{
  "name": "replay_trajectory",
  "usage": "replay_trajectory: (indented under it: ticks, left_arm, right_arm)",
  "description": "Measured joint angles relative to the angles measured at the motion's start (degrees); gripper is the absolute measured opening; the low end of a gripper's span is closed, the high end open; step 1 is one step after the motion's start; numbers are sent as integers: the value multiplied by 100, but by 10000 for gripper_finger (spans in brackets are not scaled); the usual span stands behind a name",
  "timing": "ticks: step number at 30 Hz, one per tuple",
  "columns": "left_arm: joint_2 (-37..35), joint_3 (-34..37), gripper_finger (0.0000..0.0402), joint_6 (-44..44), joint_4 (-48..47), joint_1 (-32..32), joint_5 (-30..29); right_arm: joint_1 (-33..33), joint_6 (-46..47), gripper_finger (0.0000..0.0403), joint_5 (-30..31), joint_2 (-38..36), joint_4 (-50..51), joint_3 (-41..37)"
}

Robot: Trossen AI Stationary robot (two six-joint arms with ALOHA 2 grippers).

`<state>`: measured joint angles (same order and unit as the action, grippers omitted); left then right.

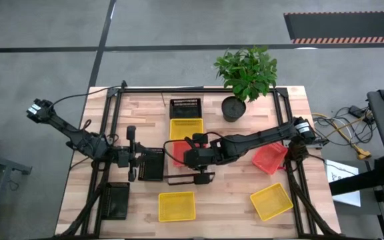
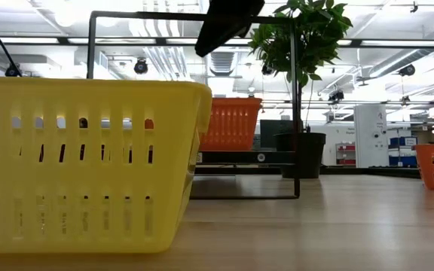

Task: Stack baskets on shelf by color
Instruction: Stack the top orange bin on top of the other orange bin on the shelf

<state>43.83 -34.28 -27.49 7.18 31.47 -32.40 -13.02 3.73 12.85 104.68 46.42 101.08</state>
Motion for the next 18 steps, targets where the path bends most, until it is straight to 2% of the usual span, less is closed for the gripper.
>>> replay_trajectory:
  ticks: [6, 12, 18]
  left_arm:
    - [0, 0, 37, 0, -1, 0, 1]
    - [0, 0, 37, 0, 11, 2, 2]
    - [0, 0, 37, -38, 37, 0, 0]
  right_arm:
    - [46, -39, 53, 30, -4, 113, 197]
    - [354, -71, 13, -16, 14, 727, 667]
    - [738, -68, 9, -840, 330, 837, 727]
